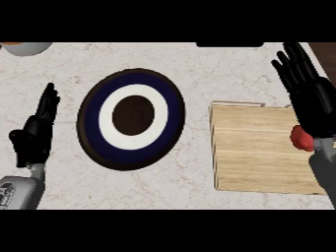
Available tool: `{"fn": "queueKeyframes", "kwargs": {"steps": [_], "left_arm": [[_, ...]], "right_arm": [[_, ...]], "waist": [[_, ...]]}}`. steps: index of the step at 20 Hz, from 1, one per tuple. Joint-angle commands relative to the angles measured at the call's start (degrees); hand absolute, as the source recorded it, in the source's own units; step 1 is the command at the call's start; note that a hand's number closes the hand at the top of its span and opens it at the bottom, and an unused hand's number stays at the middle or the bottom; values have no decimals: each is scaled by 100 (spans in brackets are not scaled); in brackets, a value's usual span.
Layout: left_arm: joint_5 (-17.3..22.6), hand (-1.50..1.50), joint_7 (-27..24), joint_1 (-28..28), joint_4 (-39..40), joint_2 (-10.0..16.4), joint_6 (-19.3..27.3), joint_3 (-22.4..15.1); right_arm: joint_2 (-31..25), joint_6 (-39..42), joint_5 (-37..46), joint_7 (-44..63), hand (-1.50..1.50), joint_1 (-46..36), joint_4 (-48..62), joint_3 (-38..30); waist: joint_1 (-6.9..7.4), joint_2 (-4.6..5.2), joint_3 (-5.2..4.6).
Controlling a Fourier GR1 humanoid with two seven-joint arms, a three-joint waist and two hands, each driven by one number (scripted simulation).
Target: Pick the bell pepper from the tray and place it in the plate
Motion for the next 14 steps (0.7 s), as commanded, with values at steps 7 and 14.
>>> {"fn": "queueKeyframes", "kwargs": {"steps": [7,14], "left_arm": [[199,0,171,-627,-549,322,-728,-52],[569,0,633,-833,-827,416,-1155,-35]], "right_arm": [[-1439,-563,2895,10,150,-280,1885,872],[632,-3844,3949,-140,-150,-196,2811,778]], "waist": [[96,185,-130],[296,79,163]]}}
